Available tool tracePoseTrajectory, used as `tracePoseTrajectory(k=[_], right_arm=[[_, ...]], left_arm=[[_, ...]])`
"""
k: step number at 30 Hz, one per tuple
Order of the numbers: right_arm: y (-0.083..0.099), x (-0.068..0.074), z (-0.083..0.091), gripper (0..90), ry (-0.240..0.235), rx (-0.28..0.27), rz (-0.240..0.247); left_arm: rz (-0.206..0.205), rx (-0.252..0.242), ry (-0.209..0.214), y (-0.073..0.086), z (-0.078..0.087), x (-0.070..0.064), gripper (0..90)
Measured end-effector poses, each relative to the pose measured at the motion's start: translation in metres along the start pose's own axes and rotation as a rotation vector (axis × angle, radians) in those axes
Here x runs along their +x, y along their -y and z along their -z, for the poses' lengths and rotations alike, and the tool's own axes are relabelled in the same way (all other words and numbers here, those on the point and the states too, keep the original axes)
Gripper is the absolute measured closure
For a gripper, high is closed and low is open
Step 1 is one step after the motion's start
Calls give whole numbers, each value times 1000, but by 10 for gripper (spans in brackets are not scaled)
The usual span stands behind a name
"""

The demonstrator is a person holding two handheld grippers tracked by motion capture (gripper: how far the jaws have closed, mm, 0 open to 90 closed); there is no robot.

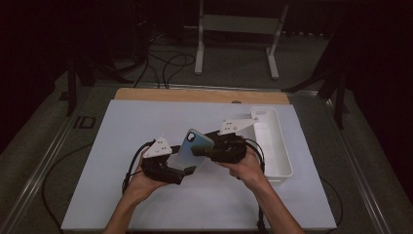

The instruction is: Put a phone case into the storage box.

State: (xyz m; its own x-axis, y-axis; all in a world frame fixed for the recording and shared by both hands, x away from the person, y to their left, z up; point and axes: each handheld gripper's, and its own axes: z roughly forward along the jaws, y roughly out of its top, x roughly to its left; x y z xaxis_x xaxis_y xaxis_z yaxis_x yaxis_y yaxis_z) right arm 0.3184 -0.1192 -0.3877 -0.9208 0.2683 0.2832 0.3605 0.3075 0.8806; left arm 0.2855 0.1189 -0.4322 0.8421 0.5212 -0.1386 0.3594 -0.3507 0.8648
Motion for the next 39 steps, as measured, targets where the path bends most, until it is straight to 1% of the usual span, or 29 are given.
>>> tracePoseTrajectory(k=[2, 3, 4, 5, 8, 10, 13, 16, 17, 18, 20, 21, 23, 24, 25, 26, 27, 29, 30, 31, 32, 35, 36, 39], right_arm=[[-1, 2, 0, 865, -31, -4, 10], [-3, 4, 0, 865, -44, -4, 26], [-4, 4, 0, 865, -45, -2, 33], [-4, 4, 0, 865, -45, -2, 33], [-6, 4, -1, 865, -59, -4, 34], [-6, 3, 0, 865, -61, -5, 38], [-6, 2, 0, 865, -52, -3, 46], [-7, 2, 2, 858, -47, 1, 53], [-8, 0, 4, 849, -48, 1, 63], [-8, 0, 4, 849, -48, 1, 63], [-8, 1, 5, 826, -42, 10, 66], [-9, 1, 5, 815, -43, 13, 80], [-10, 2, 5, 773, -37, 16, 103], [-10, 3, 5, 748, -35, 18, 105], [-11, 3, 5, 718, -30, 15, 119], [-11, 4, 6, 695, -23, 20, 118], [-11, 5, 5, 658, -20, 18, 120], [-10, 5, 4, 584, -11, 15, 143], [-10, 5, 3, 542, -4, 18, 143], [-10, 5, 3, 542, -4, 18, 143], [-10, 5, 3, 515, 2, 17, 145], [-10, 4, 0, 417, 22, 26, 147], [-10, 5, -1, 370, 47, 39, 148], [-9, 5, -2, 281, 76, 38, 135]], left_arm=[[-6, 5, 21, 0, -1, 0, 198], [-6, 2, 41, 1, -1, -1, 224], [-6, 2, 41, 1, -1, -1, 243], [-10, 2, 50, 1, -1, -2, 243], [-17, -2, 71, 1, 0, -2, 303], [-18, -1, 81, 1, 0, -1, 345], [-25, 0, 103, 2, 2, 0, 433], [-39, 5, 121, 3, 3, 0, 502], [-45, 8, 130, 3, 3, 0, 551], [-52, 8, 129, 3, 3, 0, 551], [-62, 13, 136, 4, 3, -1, 605], [-68, 16, 141, 4, 2, -1, 626], [-75, 20, 147, 4, 1, -2, 675], [-79, 21, 150, 4, 1, -3, 700], [-82, 21, 148, 4, 1, -3, 726], [-84, 24, 148, 4, 1, -3, 751], [-89, 27, 142, 4, 1, -2, 785], [-94, 28, 139, 5, 1, -3, 842], [-102, 28, 132, 5, 0, -4, 852], [-102, 28, 132, 5, 0, -4, 856], [-107, 28, 128, 4, 0, -5, 856], [-112, 25, 110, 4, 0, -6, 862], [-113, 21, 100, 4, 1, -5, 863], [-102, 14, 77, 4, 3, -4, 864]])
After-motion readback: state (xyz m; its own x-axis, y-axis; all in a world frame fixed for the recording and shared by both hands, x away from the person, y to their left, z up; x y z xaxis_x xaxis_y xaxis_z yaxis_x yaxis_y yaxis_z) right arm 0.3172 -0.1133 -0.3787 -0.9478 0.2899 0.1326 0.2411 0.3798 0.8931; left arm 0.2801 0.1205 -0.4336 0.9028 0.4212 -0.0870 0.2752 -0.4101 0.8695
